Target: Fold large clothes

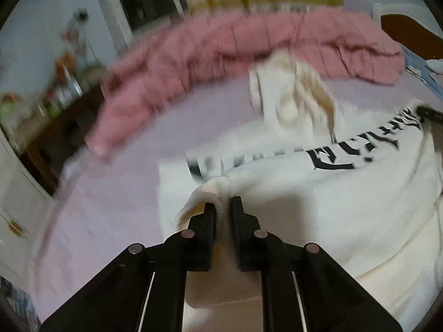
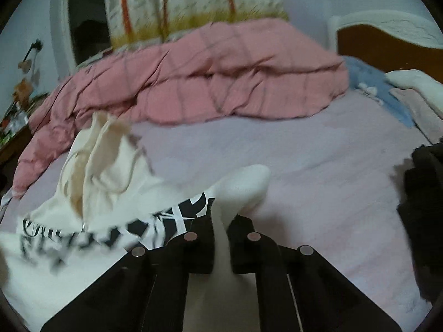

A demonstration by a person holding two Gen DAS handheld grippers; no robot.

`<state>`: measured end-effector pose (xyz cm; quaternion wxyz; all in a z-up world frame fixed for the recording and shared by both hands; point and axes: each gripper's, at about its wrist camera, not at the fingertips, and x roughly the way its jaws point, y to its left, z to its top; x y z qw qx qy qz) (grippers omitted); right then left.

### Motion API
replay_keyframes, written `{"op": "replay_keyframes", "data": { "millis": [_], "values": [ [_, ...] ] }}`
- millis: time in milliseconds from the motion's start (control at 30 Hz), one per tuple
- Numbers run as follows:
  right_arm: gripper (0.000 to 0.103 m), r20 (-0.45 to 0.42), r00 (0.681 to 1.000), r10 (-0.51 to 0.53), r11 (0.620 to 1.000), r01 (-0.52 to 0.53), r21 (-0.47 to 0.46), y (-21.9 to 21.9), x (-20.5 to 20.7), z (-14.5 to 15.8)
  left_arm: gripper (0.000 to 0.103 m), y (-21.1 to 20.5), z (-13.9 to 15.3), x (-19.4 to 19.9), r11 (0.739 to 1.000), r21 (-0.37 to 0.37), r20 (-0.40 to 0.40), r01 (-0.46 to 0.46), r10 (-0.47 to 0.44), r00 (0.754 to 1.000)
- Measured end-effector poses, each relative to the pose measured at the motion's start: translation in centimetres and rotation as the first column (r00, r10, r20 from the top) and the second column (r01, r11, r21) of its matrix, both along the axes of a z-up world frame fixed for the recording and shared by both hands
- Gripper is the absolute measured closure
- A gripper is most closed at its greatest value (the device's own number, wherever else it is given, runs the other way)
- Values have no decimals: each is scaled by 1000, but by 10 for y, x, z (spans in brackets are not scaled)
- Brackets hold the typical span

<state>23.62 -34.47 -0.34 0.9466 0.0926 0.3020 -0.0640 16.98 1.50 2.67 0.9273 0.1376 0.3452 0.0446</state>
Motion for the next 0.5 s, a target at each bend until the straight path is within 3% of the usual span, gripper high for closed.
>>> {"op": "replay_keyframes", "data": {
  "millis": [67, 133, 200, 233, 267, 300, 333, 400, 467, 500],
  "values": [
    [97, 11, 1000, -22, 999, 22, 27, -7, 1, 2, 92, -9, 14, 10, 999, 36, 43, 4, -6, 999],
    [97, -31, 999, -40, 997, 42, 67, -14, 9, -6, 92, -13, 14, 30, 998, 62, 11, -6, 6, 1000],
    [92, -109, 993, -47, 998, 52, 42, -11, 20, -20, 92, -12, 4, 51, 998, 60, -39, -30, 33, 999],
    [82, -149, 987, -63, 998, 65, 7, -7, 22, -23, 91, -11, -5, 60, 997, 62, -61, -39, 43, 997],
    [63, -160, 983, -84, 996, 81, -26, -4, 21, -21, 91, -8, -14, 68, 996, 74, -73, -55, 60, 996],
    [52, -136, 986, -99, 994, 93, -49, -1, 15, -14, 91, -5, -27, 74, 993, 95, -81, -74, 82, 993],
    [34, -79, 992, -95, 994, 91, -56, 1, 8, -5, 91, -3, -40, 77, 990, 117, -88, -81, 91, 992],
    [31, 19, 998, -65, 997, 66, -44, 3, -8, 10, 90, -3, -61, 81, 988, 138, -103, -67, 81, 991],
    [31, 3, 1000, 17, 1000, -17, -3, 8, -13, 17, 87, -1, -73, 83, 988, 141, -124, -62, 79, 989],
    [31, -31, 991, 129, 990, -127, 52, 15, -14, 17, 86, 1, -74, 84, 990, 128, -131, -62, 79, 988]
  ]
}}
